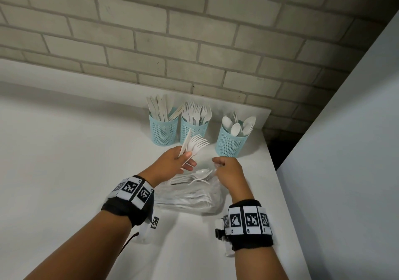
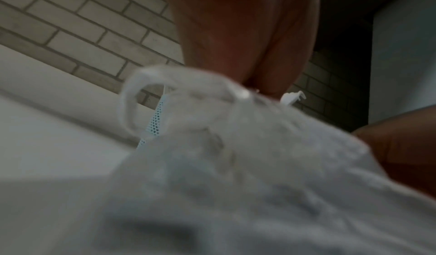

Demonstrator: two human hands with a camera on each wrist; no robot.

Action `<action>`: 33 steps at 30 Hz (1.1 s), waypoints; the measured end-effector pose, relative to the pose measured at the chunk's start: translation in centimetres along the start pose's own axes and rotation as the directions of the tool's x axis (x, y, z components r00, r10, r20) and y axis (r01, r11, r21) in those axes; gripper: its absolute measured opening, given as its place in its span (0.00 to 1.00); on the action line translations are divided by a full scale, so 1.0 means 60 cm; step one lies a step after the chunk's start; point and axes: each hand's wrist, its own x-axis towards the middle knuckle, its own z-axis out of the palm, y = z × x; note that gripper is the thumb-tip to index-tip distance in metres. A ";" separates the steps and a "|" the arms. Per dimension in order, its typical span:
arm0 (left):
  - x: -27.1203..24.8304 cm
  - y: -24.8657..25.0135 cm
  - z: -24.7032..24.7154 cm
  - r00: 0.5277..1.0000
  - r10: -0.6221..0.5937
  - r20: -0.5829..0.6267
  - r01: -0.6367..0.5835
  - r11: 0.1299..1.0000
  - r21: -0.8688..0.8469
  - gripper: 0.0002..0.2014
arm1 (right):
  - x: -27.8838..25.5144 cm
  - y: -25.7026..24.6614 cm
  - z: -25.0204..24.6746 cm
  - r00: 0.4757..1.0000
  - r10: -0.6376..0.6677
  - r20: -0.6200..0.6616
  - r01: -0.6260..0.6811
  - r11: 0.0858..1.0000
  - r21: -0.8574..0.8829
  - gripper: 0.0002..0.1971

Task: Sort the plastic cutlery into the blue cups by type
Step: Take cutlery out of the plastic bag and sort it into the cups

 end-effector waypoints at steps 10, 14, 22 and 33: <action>-0.009 0.019 -0.010 0.999 0.032 -0.016 -0.035 0.980 -0.198 0.11 | -0.030 -0.074 -0.002 0.970 -0.235 -0.064 0.243 0.905 0.348 0.17; -0.008 0.027 -0.011 0.998 0.029 0.063 -0.012 0.967 -0.253 0.12 | -0.019 -0.095 -0.005 0.950 -0.274 0.150 0.143 0.809 0.571 0.24; -0.008 0.040 -0.012 0.990 -0.017 0.137 0.070 0.919 -0.388 0.18 | 0.003 -0.099 0.000 0.949 -0.295 0.109 0.187 0.807 0.560 0.17; -0.002 0.039 -0.015 0.995 -0.099 0.011 0.093 0.882 -0.463 0.12 | 0.043 -0.113 0.003 0.982 -0.188 -0.013 0.172 0.867 0.468 0.03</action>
